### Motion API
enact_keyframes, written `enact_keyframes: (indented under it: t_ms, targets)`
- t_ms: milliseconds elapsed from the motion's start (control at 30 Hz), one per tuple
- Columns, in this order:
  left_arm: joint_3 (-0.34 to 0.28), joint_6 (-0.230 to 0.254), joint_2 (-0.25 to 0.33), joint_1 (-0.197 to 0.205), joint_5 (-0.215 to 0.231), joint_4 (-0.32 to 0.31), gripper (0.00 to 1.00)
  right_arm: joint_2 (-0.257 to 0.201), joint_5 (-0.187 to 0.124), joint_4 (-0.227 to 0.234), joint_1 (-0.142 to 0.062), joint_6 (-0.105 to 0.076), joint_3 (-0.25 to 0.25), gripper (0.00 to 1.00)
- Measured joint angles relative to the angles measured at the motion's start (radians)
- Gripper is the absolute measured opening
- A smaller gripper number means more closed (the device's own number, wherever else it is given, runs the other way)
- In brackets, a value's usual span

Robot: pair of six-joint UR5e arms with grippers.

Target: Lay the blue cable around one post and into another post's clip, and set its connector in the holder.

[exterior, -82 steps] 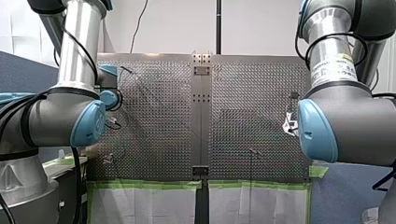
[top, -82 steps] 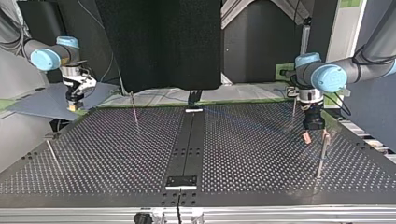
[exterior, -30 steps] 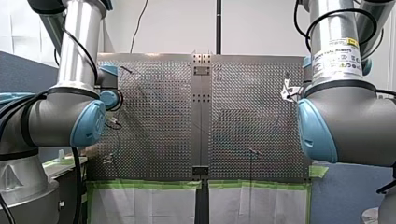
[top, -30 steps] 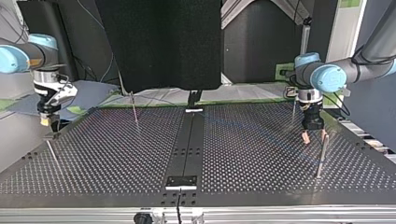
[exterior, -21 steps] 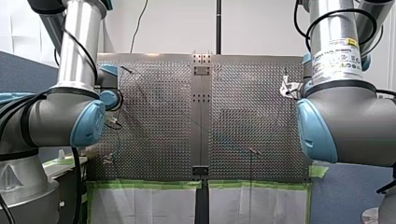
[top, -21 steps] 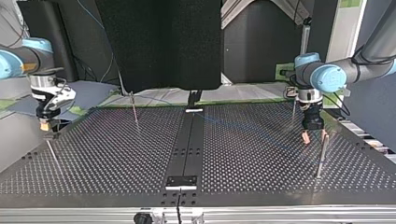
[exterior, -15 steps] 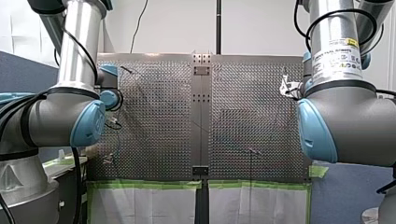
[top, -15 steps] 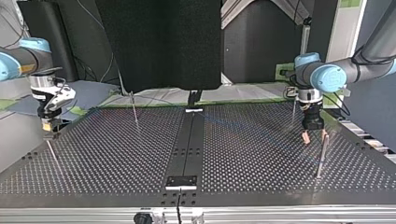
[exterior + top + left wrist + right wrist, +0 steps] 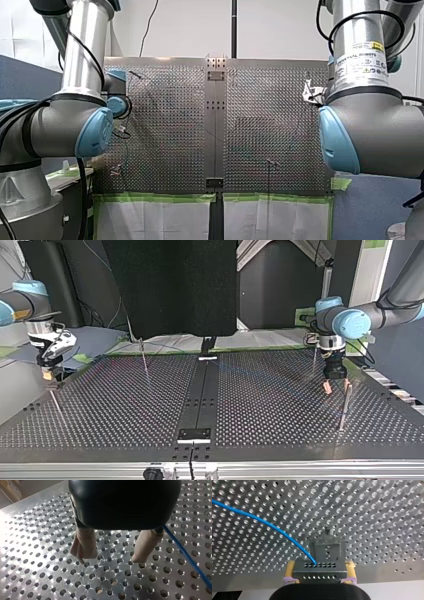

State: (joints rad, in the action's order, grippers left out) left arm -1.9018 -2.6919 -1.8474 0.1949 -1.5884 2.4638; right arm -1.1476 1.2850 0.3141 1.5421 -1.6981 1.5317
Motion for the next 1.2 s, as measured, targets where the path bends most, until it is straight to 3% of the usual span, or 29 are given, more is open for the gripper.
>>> enact_keyframes:
  t_ms: [200,433,667,1200]
  targets:
    - [0.0,0.001,0.0,0.0,-0.001,0.0,1.0,0.013,-0.032,0.007,-0.011,-0.002,-0.024,0.0]
    - [0.0,0.003,0.0,0.0,-0.001,0.0,1.0,0.048,-0.055,0.001,-0.014,0.005,-0.055,0.0]
    - [0.0,0.004,0.0,0.0,-0.002,0.0,1.0,0.07,-0.096,0.025,-0.014,0.018,-0.067,0.0]
    - [0.0,0.002,0.0,0.002,-0.001,-0.008,1.0,0.073,-0.114,0.026,-0.021,0.036,-0.083,0.0]
